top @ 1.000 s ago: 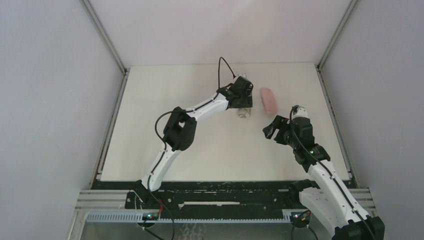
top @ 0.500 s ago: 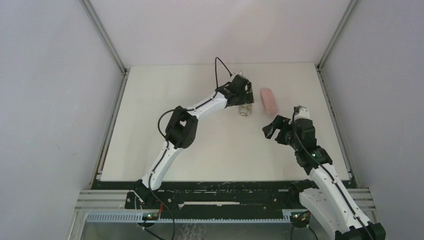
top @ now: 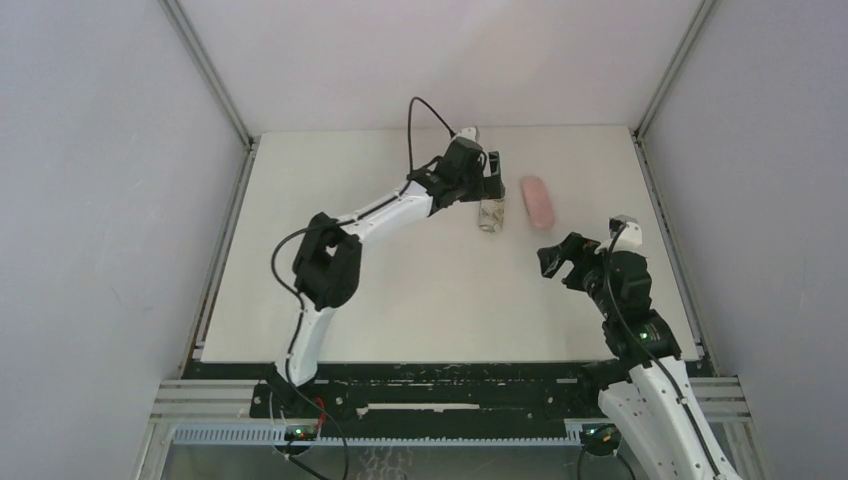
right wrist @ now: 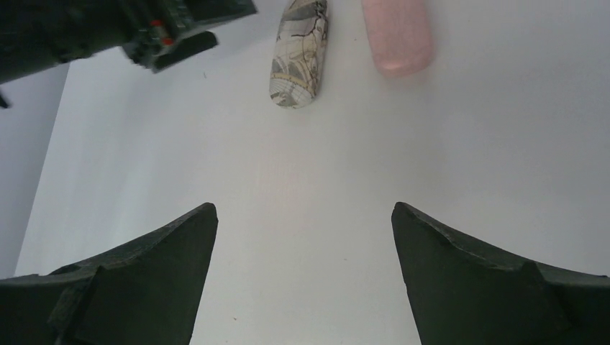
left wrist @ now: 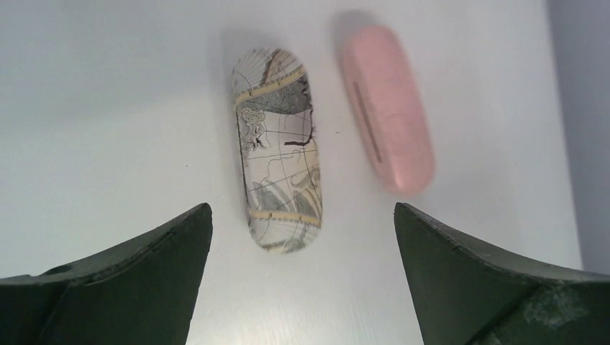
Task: Organize the sunglasses
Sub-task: Move the sunglasses case to the center of the board, then reset both arms
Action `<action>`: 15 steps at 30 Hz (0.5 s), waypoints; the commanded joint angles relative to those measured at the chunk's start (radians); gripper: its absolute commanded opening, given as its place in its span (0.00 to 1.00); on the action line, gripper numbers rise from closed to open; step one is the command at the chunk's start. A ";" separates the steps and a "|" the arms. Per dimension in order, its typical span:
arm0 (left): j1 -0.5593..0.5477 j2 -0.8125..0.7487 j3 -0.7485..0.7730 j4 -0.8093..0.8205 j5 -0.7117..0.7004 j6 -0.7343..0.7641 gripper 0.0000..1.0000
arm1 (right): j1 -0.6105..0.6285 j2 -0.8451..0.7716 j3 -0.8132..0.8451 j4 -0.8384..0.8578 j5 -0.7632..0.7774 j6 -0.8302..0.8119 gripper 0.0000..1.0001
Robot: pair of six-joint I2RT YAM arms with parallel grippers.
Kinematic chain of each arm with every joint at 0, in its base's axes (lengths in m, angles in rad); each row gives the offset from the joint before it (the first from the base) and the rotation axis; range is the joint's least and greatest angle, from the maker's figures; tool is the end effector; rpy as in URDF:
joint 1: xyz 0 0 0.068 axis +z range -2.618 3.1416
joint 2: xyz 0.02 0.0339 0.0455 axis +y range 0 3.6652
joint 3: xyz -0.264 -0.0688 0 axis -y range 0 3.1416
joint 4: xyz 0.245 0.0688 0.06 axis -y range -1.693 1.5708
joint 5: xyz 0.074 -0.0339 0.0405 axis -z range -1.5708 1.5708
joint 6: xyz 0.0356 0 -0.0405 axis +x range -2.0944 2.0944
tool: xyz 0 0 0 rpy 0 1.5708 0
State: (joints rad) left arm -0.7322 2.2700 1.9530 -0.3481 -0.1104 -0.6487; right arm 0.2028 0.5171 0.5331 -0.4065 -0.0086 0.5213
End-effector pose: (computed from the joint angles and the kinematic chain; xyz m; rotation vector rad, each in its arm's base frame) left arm 0.3949 -0.3497 0.2287 0.0343 2.3059 -0.6162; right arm 0.1330 0.0277 0.2662 0.3103 1.9684 0.4807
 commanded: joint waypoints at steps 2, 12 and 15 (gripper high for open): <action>-0.023 -0.305 -0.162 0.107 -0.050 0.136 1.00 | -0.008 -0.040 0.075 -0.032 0.059 -0.062 0.92; -0.063 -0.964 -0.736 0.265 -0.282 0.268 1.00 | -0.008 -0.177 0.135 -0.064 -0.093 -0.185 1.00; -0.064 -1.149 -0.902 0.212 -0.374 0.254 1.00 | -0.006 -0.233 0.134 -0.061 -0.144 -0.223 1.00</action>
State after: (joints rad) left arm -0.7933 1.3117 1.2121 -0.1493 -0.3202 -0.4320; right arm 0.2012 0.3405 0.6334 -0.4831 -0.0631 0.3836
